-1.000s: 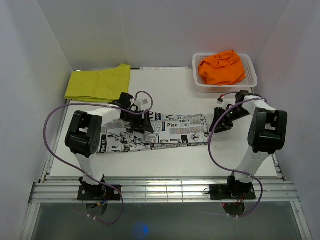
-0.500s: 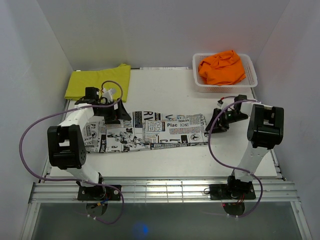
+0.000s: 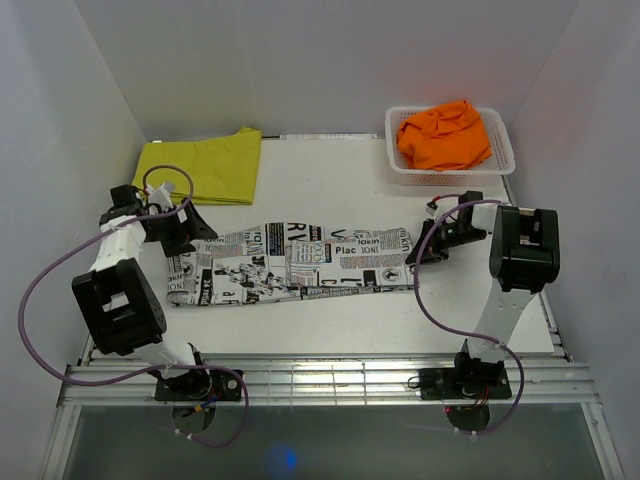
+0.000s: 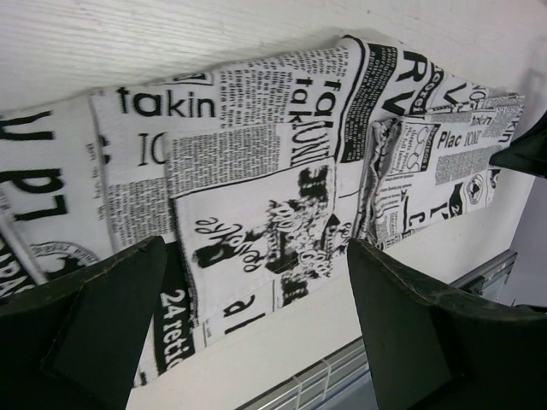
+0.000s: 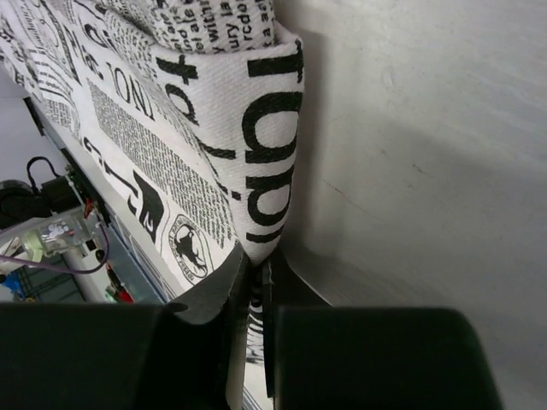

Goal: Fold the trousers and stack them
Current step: Fold the trousers

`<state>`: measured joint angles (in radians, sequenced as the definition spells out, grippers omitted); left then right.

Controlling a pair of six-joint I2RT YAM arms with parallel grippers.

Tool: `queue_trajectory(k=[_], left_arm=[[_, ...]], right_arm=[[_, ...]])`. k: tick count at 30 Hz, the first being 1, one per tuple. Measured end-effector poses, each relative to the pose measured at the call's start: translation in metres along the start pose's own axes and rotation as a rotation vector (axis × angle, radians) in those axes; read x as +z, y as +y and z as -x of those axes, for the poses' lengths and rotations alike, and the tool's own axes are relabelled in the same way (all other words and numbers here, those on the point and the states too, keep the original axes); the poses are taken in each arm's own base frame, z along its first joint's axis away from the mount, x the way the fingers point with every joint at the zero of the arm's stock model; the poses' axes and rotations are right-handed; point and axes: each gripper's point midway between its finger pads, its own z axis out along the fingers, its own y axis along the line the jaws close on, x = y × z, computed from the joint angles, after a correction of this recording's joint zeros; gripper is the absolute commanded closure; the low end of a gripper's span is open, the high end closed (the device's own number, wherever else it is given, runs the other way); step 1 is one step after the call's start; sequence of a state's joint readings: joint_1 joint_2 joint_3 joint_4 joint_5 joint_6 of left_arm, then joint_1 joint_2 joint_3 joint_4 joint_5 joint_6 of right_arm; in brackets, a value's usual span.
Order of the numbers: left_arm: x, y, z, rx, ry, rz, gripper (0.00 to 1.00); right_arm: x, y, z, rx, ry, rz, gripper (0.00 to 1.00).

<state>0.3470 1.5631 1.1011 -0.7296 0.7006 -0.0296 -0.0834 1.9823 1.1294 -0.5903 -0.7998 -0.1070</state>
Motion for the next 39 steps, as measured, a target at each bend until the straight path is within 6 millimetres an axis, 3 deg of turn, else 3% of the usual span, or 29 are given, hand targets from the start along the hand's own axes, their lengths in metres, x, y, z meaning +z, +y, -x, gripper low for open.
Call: queue_trajectory(k=[3,5,7,12,15,17,20,26,32,39], left_arm=[[-0.010,0.014,0.000,0.001,-0.017,0.034,0.02],[-0.013,0.022,-0.004,0.011,-0.012,0.058,0.02],[-0.012,0.027,-0.010,0.030,0.000,0.075,0.02],[-0.005,0.038,-0.034,0.036,0.052,0.087,0.07],[-0.001,0.038,-0.044,0.032,0.073,0.074,0.11],[0.004,0.035,-0.049,0.032,0.088,0.054,0.12],[0.019,0.023,-0.063,0.050,0.136,0.003,0.13],[0.046,-0.008,-0.093,0.084,0.230,-0.093,0.21],[0.066,-0.020,-0.100,0.034,0.263,-0.138,0.37],[0.086,-0.028,-0.114,-0.047,0.322,-0.177,0.58]], right_arm=[[-0.009,-0.004,0.001,-0.020,-0.007,-0.032,0.92],[-0.026,-0.007,0.005,-0.031,-0.034,-0.064,0.92],[-0.050,-0.009,0.013,-0.046,-0.081,-0.094,0.92],[-0.135,-0.008,0.048,-0.139,-0.255,-0.189,0.92],[-0.164,0.004,0.055,-0.193,-0.304,-0.207,0.92],[-0.170,0.019,0.054,-0.220,-0.316,-0.183,0.92],[-0.163,0.046,0.050,-0.239,-0.308,-0.111,0.92],[-0.127,0.098,0.049,-0.269,-0.246,0.025,0.92],[-0.082,0.151,0.046,-0.335,-0.195,0.097,0.92],[-0.030,0.199,0.033,-0.400,-0.132,0.132,0.92]])
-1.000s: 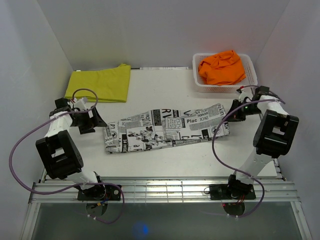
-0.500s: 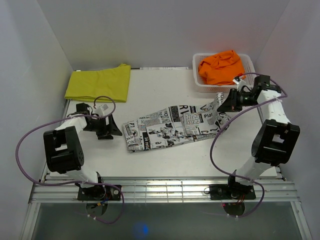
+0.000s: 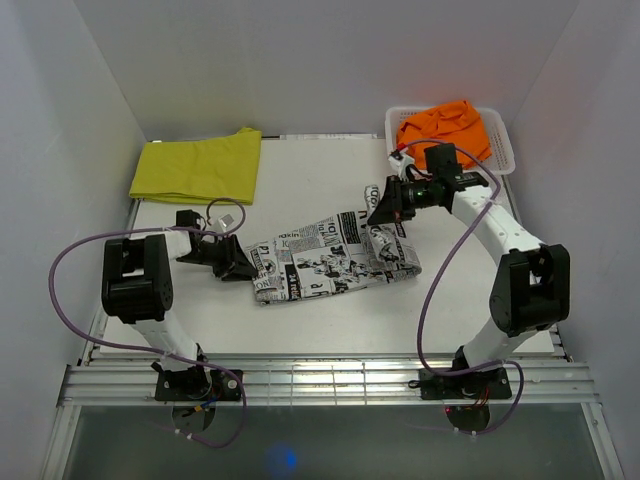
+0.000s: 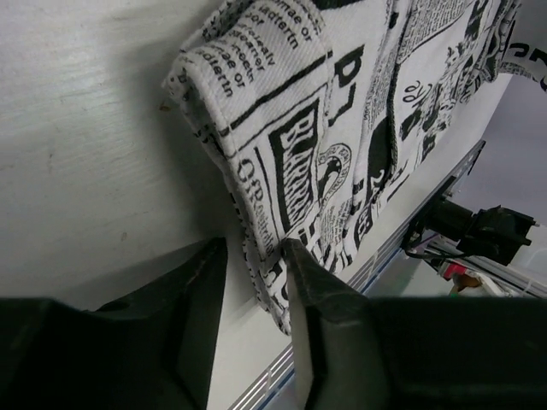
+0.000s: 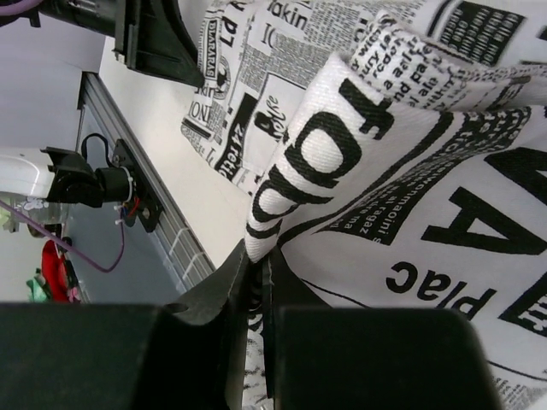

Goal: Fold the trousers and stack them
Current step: Fold the trousers

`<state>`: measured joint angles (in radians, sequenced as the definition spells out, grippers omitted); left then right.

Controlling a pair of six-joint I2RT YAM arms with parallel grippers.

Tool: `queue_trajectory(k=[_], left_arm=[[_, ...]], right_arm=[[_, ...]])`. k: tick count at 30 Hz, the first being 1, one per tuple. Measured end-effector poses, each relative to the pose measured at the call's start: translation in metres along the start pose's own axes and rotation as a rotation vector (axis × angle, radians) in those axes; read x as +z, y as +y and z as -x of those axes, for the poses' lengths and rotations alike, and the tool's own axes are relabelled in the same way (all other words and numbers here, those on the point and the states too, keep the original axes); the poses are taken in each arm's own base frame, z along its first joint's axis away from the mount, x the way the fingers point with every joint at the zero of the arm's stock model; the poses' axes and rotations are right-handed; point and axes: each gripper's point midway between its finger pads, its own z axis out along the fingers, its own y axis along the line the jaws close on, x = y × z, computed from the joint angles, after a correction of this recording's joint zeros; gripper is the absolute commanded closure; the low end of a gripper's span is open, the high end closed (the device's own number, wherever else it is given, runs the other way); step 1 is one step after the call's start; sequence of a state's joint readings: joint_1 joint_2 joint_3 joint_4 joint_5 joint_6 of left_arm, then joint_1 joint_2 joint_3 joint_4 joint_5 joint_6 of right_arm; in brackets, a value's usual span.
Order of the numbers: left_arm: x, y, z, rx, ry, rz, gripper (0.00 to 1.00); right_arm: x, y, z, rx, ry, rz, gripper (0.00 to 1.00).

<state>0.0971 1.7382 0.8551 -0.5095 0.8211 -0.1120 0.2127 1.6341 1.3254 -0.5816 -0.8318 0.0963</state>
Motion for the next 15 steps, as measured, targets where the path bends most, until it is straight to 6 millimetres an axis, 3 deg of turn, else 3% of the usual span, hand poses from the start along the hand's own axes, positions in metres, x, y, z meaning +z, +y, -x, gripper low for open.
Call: queue_trajectory(k=[1,6,15], left_arm=[[0.002,-0.001,0.000,-0.009,0.003,-0.007,0.62],[0.008,-0.002,0.000,-0.036,0.005,-0.023,0.99],[0.016,-0.003,0.000,-0.088,0.006,-0.059,1.00]], right_arm=[[0.006,0.005,0.001,-0.009,0.002,0.003,0.92],[0.050,0.030,-0.002,-0.039,0.031,0.025,0.92],[0.135,0.050,-0.036,-0.015,0.174,-0.010,0.92]])
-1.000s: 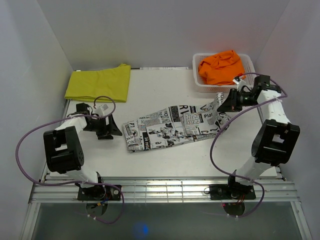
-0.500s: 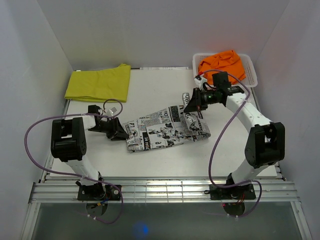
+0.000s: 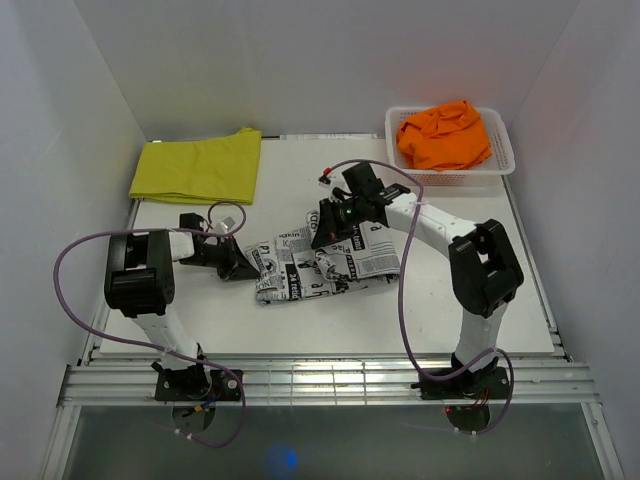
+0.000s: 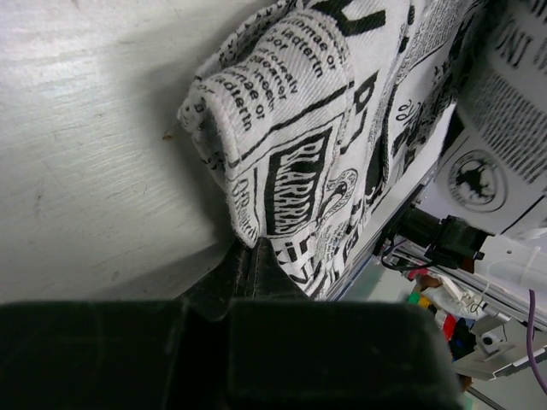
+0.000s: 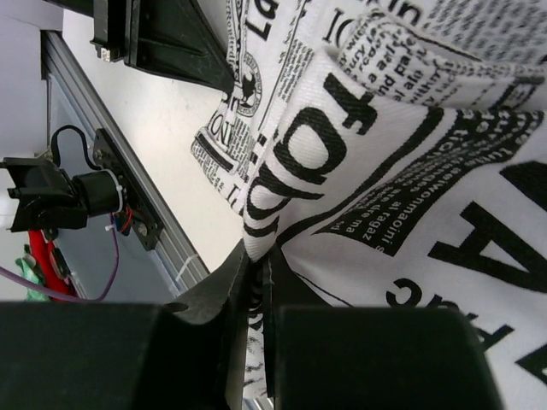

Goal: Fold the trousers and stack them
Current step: Fold the trousers

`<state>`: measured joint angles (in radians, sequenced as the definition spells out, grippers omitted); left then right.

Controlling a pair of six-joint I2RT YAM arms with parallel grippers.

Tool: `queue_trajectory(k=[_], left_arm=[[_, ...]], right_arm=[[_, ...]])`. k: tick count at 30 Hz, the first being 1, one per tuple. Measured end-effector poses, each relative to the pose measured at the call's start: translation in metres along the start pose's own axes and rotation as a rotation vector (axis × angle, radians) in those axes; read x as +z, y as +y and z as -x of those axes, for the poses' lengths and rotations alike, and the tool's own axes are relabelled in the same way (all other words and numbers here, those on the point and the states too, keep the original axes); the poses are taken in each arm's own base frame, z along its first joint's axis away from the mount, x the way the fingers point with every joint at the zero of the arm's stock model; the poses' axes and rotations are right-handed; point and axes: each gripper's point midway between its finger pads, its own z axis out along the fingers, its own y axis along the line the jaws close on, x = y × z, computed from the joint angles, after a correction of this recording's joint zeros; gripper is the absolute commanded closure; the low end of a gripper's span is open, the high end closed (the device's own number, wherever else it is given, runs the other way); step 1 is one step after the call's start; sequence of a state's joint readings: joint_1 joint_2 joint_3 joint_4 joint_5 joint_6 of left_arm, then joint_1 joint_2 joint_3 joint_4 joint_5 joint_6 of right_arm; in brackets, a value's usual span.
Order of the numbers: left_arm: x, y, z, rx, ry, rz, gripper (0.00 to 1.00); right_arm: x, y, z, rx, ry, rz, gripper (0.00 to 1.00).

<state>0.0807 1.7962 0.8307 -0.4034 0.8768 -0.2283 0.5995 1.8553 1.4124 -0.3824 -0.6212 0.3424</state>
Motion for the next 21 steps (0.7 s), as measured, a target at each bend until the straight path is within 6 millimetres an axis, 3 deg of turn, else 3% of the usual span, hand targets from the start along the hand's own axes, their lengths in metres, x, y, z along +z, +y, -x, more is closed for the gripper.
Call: queue_trajectory(k=[7,21], left_arm=[[0.005,-0.003,-0.004,-0.023,-0.002,-0.029,1.00],[0.010,-0.007,-0.010,-0.050,-0.012,-0.039,1.00]], right_arm=[[0.036,0.021,-0.008,0.004,0.044,-0.006,0.92],[0.096,0.034,-0.018,0.031,0.068,-0.114,0.92]])
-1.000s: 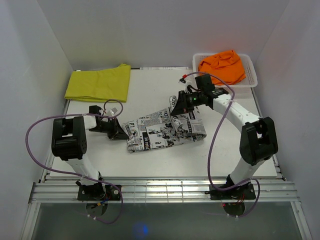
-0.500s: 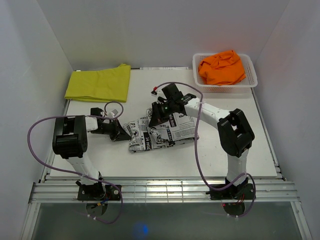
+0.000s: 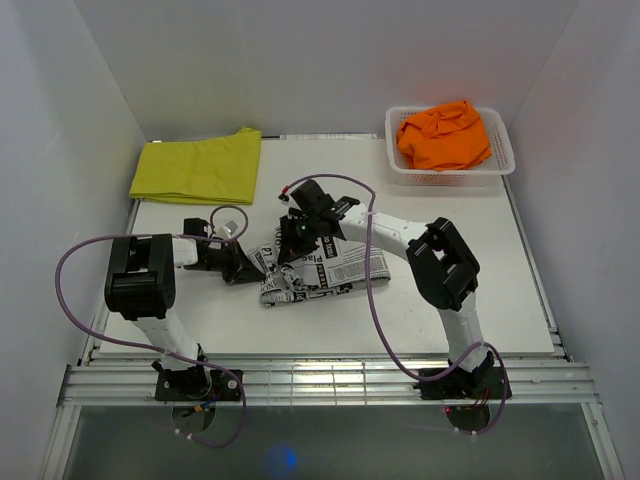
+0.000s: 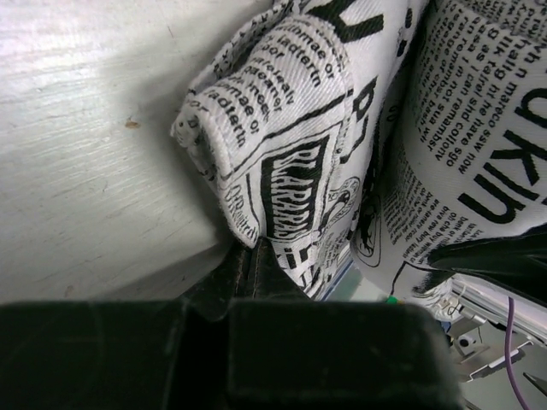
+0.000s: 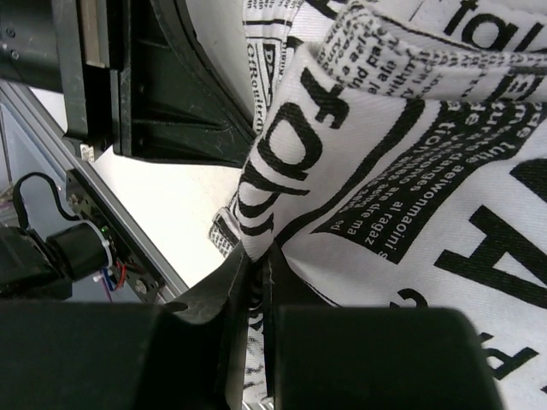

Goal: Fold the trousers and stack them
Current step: Fold the trousers

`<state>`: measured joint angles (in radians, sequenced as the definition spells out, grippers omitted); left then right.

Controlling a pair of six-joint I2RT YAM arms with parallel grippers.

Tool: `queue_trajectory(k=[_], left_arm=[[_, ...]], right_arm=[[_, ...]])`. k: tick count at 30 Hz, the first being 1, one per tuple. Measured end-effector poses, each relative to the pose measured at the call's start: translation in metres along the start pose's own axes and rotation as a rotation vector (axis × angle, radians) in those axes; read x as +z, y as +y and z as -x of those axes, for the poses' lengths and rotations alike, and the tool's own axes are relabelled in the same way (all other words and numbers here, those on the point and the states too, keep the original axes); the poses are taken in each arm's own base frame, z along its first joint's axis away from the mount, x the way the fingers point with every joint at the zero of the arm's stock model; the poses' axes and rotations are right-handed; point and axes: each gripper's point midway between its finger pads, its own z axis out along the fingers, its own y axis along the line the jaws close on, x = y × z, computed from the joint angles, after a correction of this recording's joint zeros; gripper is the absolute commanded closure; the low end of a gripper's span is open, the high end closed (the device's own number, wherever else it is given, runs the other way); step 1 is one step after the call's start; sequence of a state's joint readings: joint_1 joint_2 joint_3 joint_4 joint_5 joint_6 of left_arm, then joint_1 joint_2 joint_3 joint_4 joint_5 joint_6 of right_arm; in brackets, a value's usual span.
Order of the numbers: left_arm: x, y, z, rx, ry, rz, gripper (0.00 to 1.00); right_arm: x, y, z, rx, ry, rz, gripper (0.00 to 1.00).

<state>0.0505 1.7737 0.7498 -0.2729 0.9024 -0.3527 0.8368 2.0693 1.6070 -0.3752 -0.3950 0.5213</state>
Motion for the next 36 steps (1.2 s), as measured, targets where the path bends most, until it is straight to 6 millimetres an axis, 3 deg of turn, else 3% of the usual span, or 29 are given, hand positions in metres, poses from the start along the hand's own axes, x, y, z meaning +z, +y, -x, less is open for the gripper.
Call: queue_trajectory(k=[13,36], left_arm=[[0.002,0.001,-0.003,-0.012,-0.005,0.003,1.00],[0.002,0.001,-0.003,-0.015,-0.009,0.012,1.00]], right_arm=[[0.013,0.017,-0.017,0.059,0.024,-0.027,0.92],[0.032,0.019,-0.012,0.169,0.035,-0.030,0.92]])
